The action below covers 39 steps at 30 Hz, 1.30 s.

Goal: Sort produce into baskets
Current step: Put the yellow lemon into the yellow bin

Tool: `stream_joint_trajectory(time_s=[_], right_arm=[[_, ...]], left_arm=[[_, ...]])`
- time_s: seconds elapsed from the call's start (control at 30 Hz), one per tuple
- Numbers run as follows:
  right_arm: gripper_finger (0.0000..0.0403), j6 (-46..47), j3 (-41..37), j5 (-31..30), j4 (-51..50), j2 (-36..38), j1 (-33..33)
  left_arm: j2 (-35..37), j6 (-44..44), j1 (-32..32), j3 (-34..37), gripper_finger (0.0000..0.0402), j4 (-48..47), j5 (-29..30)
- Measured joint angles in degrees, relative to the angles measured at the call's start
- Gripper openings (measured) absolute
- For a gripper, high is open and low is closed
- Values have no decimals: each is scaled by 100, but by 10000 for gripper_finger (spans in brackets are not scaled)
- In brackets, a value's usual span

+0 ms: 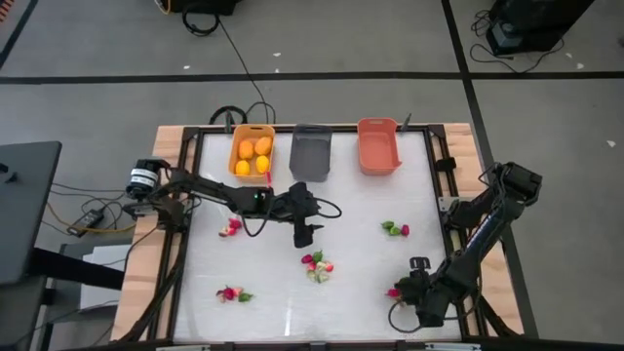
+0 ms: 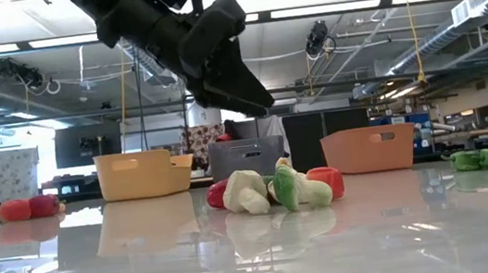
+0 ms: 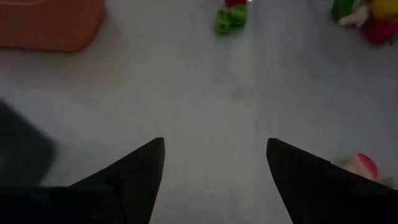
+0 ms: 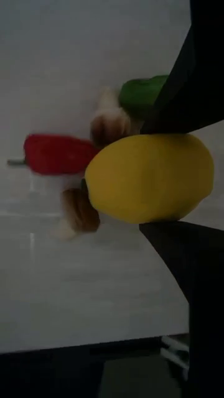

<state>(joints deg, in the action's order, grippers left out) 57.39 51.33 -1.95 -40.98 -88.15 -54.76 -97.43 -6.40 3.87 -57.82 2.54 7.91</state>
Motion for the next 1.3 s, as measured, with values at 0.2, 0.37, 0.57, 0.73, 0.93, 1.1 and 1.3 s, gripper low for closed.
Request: stream_joint_trajectory(time_s=[0.2,0.37,0.57,0.73,0.93,1.1,1.3], right_arm=[[220,545,-2,162,-113,504,172],[221,413,-2,-885,-219,1126,331],[221,179,-2,-2532,-446,1481,1027],[222,-414,-2,-3742,7,1361,1697],[222,-1886,-2,-4395,1295,1227,2064],[222,-2627,-2,-4279,2063,1212,2285],[222,-2767,-2,-4101,2264,1207,2437]], left_arm=[[-313,-266,89,0,289,484,-162],[-576,-173,106,0,289,890,-222],[-703,76,123,0,289,1534,-220],[-703,230,208,0,289,2277,-225],[-701,315,243,-2,290,2800,-417],[-701,351,243,-2,290,3227,-418],[-701,986,252,0,289,3620,-1047]])
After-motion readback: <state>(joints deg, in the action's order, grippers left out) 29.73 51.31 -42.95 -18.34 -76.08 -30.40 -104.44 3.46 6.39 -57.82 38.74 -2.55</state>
